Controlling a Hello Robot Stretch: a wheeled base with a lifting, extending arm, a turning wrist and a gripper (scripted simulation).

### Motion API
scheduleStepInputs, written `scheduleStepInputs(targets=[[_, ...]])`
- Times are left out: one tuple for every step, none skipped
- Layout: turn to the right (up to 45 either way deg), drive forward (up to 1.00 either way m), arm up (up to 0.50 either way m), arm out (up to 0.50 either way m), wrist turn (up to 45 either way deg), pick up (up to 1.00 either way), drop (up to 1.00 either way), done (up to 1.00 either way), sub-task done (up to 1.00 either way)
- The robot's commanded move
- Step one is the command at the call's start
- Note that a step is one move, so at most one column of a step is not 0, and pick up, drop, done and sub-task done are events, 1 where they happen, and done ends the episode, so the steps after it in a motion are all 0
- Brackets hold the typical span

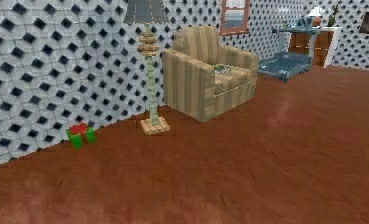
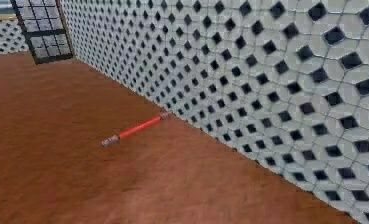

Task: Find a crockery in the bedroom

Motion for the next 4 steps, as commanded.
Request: scheduleStepInputs(targets=[[-45.0, 0.0, 0.0, 0.0, 0.0, 0.0, 0.0, 0.0, 0.0], [-36.0, 0.0, 0.0, 0.0, 0.0, 0.0, 0.0, 0.0, 0.0], [0.0, 0.5, 0.0, 0.0, 0.0, 0.0, 0.0, 0.0, 0.0], [-42.0, 0.0, 0.0, 0.0, 0.0, 0.0, 0.0, 0.0, 0.0]])
